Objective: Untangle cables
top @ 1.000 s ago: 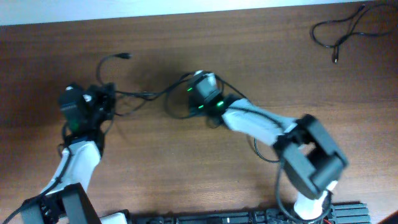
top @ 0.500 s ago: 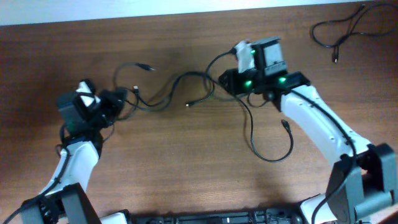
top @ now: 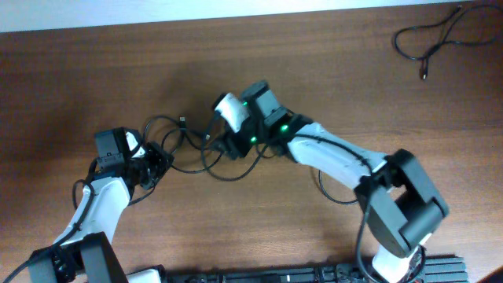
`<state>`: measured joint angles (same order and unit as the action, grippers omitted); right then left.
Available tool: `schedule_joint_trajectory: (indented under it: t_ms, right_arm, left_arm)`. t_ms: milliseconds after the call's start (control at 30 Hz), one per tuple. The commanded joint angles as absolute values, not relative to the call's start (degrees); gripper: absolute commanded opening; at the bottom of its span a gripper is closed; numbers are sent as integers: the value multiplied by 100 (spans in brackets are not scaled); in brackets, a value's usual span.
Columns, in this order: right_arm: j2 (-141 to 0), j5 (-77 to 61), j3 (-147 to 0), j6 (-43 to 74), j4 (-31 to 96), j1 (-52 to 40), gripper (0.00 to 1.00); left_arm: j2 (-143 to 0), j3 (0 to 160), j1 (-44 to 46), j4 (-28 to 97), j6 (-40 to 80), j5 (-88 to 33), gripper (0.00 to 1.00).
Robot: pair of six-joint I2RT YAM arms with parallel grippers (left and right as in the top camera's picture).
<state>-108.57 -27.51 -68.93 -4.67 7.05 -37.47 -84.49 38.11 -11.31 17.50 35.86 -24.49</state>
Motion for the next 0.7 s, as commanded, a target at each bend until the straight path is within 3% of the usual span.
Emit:
schedule_joint_trajectory:
  t_ms: [0,167,400,567,633,667]
  right_arm:
    - [-11087,-2589,-6869,-1090,639,-4104,70]
    - [-11155,-1245,-6869,-2115,655,-4329,72]
    - [-11627,-808,-6869,-3295,158,-4359,73]
    - [-11784,-670,-6869,-3461,130,-4410,74]
    - [-11981,-666,-6869,-3848,36,-4427,71]
    - [-12092,-683,-6869,-4060,-71,-4431,65]
  left_arm:
    - [-8388,3820,-1138,1831,3645,-2156,0]
    - [-8388,3820,-1138,1955,3642,-2158,0]
    - [-8388,3820,-1138,2071,3642,-2158,0]
    - [-8388,3820,-1138,2069,3642,-2158,0]
    - [-8388,3820,-1138,2071,3642,-2161,0]
    - [-8388,3820,-1138,2071,3642,-2163,0]
